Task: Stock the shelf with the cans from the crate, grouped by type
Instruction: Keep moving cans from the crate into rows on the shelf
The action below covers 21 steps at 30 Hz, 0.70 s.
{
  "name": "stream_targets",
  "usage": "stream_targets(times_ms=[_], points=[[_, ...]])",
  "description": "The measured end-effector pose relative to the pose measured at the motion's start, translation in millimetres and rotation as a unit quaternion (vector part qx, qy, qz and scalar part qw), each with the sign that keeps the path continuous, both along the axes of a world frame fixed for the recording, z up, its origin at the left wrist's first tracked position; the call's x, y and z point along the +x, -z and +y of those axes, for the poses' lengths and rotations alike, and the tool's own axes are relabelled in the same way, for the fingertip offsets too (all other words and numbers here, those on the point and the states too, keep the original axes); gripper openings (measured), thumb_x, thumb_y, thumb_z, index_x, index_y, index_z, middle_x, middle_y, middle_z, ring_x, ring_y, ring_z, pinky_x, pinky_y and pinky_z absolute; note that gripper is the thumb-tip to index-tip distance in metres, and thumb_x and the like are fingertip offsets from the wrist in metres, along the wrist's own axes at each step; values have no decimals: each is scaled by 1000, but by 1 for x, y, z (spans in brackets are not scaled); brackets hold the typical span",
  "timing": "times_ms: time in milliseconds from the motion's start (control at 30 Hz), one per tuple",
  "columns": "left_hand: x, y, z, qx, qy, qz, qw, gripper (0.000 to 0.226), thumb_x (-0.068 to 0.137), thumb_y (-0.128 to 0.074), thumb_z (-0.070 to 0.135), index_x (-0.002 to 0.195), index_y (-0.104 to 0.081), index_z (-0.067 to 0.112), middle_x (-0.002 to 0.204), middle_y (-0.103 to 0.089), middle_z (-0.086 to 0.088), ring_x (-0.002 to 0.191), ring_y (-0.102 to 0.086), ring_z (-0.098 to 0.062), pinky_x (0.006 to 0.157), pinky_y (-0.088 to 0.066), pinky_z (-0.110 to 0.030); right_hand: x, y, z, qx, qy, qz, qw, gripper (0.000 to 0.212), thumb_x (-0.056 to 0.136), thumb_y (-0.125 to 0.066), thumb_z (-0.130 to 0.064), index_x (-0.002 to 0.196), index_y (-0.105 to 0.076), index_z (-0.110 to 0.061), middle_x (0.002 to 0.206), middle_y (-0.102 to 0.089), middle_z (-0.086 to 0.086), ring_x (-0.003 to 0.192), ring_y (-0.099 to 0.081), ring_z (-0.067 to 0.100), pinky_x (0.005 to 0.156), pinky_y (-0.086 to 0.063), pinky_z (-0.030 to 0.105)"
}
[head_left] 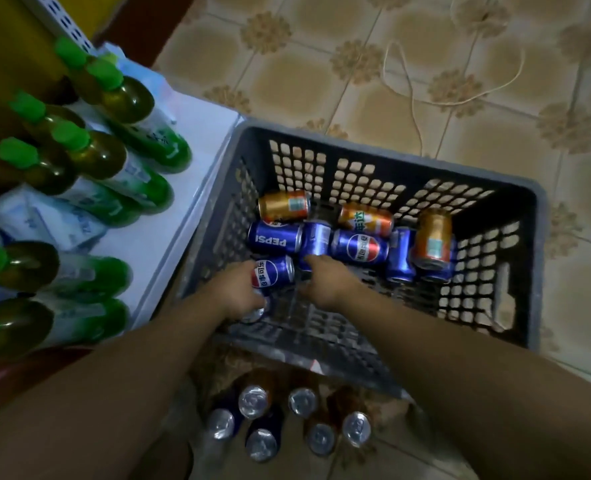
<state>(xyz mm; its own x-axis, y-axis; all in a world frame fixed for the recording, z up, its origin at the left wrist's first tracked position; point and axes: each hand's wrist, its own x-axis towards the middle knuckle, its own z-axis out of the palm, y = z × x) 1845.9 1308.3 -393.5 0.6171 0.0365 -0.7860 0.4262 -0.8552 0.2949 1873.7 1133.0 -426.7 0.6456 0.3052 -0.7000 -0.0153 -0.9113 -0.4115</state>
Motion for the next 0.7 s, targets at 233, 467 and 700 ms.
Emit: stream_targets(times_ms=[233,467,700], points=[[2,60,21,-6,-72,0,997,66,73,-76,19,133,-48,20,129,-54,-3,116,-53,-24,102,-44,-42,15,98,47,-108,-204,-92,969,76,95,-51,-30,155,-5,-17,160,-15,5,147,-2,34,117,-4,51],[4,61,24,-71,-170,-3,983,58,86,-66,17,138,-41,12,120,-50,5,104,-47,-11,83,-35,-21,4,88,47,-31,-105,-145,983,67,86,-62,-39,141,-35,-12,137,-41,9,125,-41,31,102,-34,41],[-4,-21,11,-199,-390,-22,899,72,86,-64,44,145,-30,20,142,-46,-6,115,-54,-25,97,-46,-40,-37,-28,20,168,226,-106,954,68,80,-72,-36,138,-41,-15,119,-38,-2,107,-48,17,88,-37,24]])
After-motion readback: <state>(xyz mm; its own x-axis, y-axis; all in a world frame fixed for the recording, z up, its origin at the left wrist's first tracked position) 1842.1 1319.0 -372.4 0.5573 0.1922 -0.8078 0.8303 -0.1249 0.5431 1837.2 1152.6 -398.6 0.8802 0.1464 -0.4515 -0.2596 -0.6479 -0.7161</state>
